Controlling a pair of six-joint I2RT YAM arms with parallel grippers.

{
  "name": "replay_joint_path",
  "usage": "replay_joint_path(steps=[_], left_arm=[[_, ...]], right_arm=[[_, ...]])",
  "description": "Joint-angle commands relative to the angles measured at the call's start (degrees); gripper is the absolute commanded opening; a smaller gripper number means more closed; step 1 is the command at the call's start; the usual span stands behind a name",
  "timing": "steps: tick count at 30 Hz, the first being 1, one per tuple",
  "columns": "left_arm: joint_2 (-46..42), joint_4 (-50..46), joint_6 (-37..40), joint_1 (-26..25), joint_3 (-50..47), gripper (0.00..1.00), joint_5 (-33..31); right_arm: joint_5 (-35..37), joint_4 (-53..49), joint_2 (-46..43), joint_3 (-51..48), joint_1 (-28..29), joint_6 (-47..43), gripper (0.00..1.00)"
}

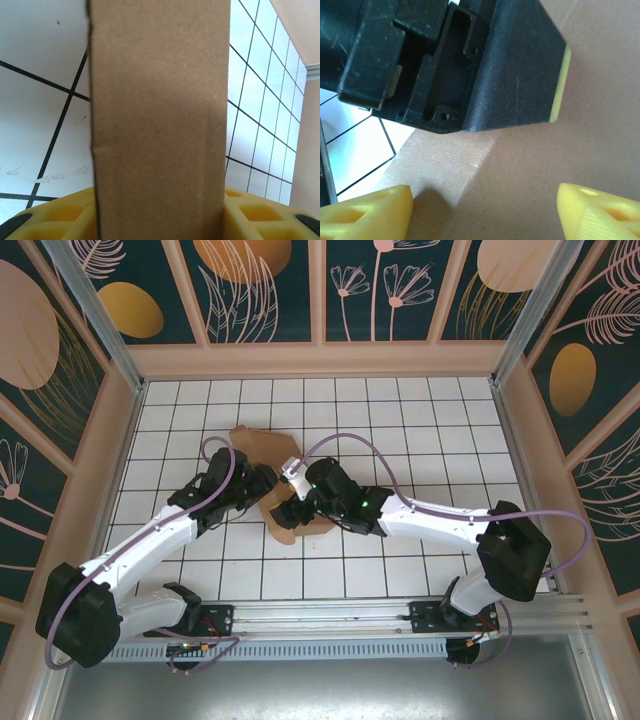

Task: Fold the paper box

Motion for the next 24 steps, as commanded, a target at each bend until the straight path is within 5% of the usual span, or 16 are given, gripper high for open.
replay_joint_path(steps=[1, 17, 24], left_arm=[[-0.2, -0.2, -1.5, -0.4, 2.0, 0.50, -1.1], [1.4, -3.7, -3.7, -1.2, 4.8, 0.51, -2.3], [2.4, -3.9, -3.9, -1.4, 6.5, 0.56, -1.7]], right_arm=[[-1.7, -1.0, -0.1, 1.4, 0.5, 0.7, 0.77], [0.2, -8.0, 6.6, 3.7, 0.0, 0.0, 0.77], [-10.1, -7.2, 6.1, 3.1, -6.1, 2.7, 0.66]])
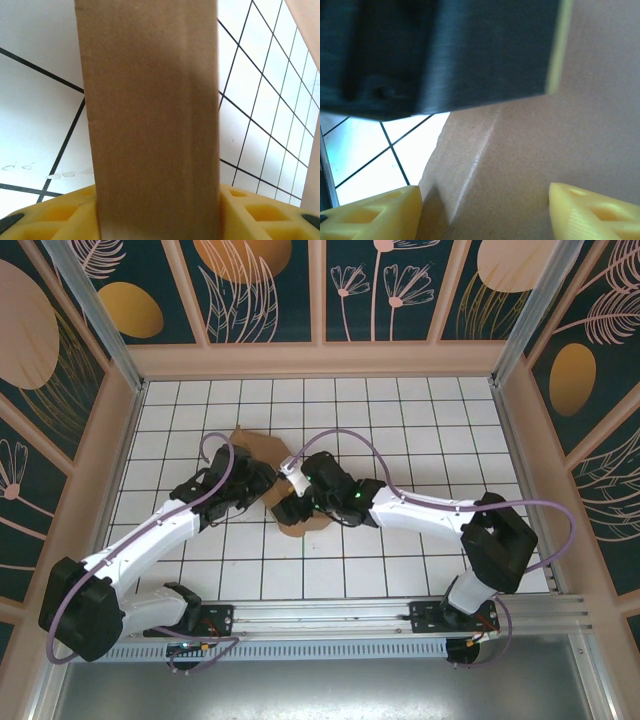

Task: Fold the paper box

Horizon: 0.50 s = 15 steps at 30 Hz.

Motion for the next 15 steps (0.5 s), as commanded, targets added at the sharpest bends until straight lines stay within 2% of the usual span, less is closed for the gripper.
replay_joint_path(steps=[1, 6, 10, 15], left_arm=[[0.5, 0.8, -1.0, -0.8, 3.5, 0.56, 1.4], [3.8, 1.3, -1.2, -0.8, 5.7, 0.58, 2.1], [7.1, 2.4, -1.1, -0.7, 7.6, 0.59, 3.1], [6.1, -1.9, 3.6, -0.7, 14.4, 0.70, -2.0]], right_arm=[[-5.6, -3.3, 1.1, -0.1, -3.2, 1.8, 0.65], [-12.3, -2.6, 1.0, -0.9, -8.2, 4.4, 0.64], [-15.0, -3.3, 2.6, -1.0, -11.3, 4.9, 0.62], [-16.6, -3.2, 2.5, -2.0, -14.7, 4.7, 0.60]])
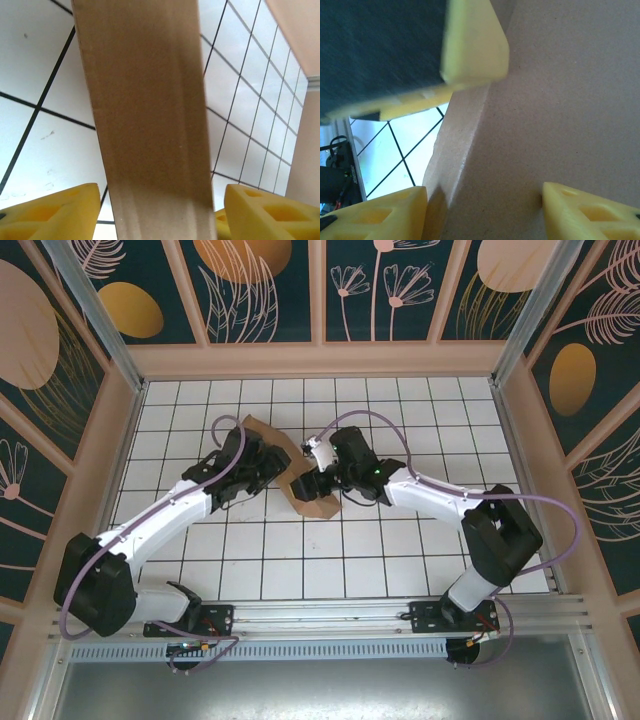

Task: Fold the paper box

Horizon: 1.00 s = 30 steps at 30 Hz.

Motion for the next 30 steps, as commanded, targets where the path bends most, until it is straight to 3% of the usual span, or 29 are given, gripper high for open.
replay_joint_path(steps=[1, 7, 15, 22, 30], left_arm=[[-2.5, -2.5, 4.4, -0.2, 5.8, 0.71, -4.0], [-4.9, -5.0, 12.4, -0.1, 9.8, 0.73, -6.6], [2.5, 1.6, 22.4, 2.3, 14.2, 0.70, 1.7], [10.0, 11.1, 23.8, 5.5, 13.7, 0.67, 9.9], [17.3, 16.7, 23.0, 6.8, 12.6, 0.63, 13.4]], right_arm=[[-1.0, -3.8, 1.6, -2.2, -2.8, 1.0, 0.60], [-3.3, -2.9, 1.1, -3.2, -6.1, 0.7, 0.60], [-9.0, -1.2, 1.5, -4.4, -10.9, 1.2, 0.59], [-10.1, -2.2, 3.4, -4.0, -11.6, 0.0, 0.58], [-7.5, -3.0, 2.4, -3.5, -11.5, 0.0, 0.58]])
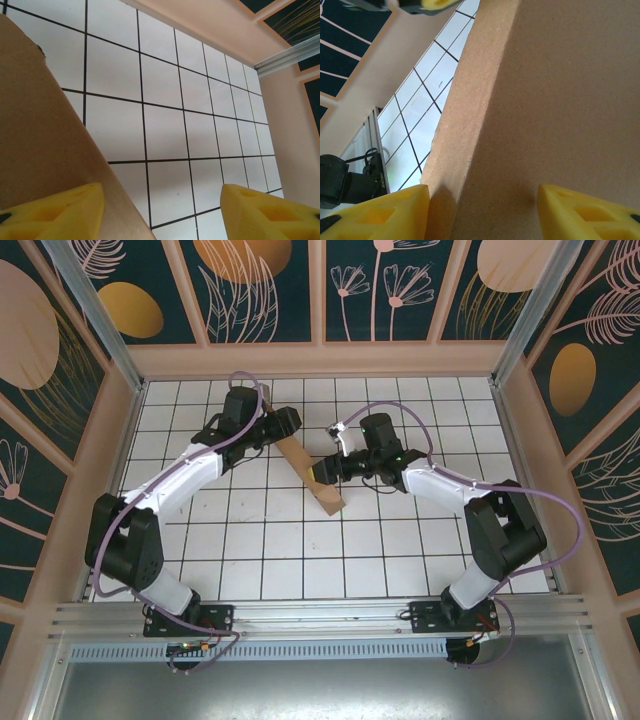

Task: Fold the paper box

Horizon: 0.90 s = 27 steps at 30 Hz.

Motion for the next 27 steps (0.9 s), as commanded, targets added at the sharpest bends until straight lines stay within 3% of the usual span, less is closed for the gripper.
replay_joint_path(steps=[1, 7, 10, 13, 17, 19, 21, 27], left_arm=[[2.3, 4.4, 0.5, 0.2, -1.1, 0.62, 2.7], [5.7, 8.0, -1.5, 0.2, -1.7, 0.62, 4.1], [8.2, 8.4, -2.4, 0.1, 0.1, 0.61, 3.7], [8.5, 9.2, -3.1, 0.1, 0.3, 0.61, 4.5], [8.2, 10.5, -3.5, 0.1, -1.1, 0.61, 4.1], [9.1, 10.0, -3.6, 0.1, -0.5, 0.61, 4.2], [9.6, 9.6, -3.7, 0.1, -0.1, 0.61, 4.1], [9.3, 9.6, -3.9, 0.1, -0.8, 0.61, 3.7]], right_arm=[[7.4, -6.7, 1.1, -1.1, -0.5, -1.4, 0.59], [20.6, -14.3, -5.5, 4.6, -0.6, -0.3, 0.59], [34.8, -20.7, -8.7, 8.4, 2.7, -5.1, 0.58], [48.8, -24.1, -12.2, 9.8, 5.1, 0.9, 0.57], [46.4, -23.5, -19.0, 7.5, 5.4, 13.8, 0.57], [45.3, -19.9, -22.0, 4.5, 6.4, 25.6, 0.54], [45.7, -19.6, -23.1, 3.7, 7.8, 35.9, 0.48], [47.6, -16.5, -25.2, -1.1, 11.7, 55.8, 0.47]])
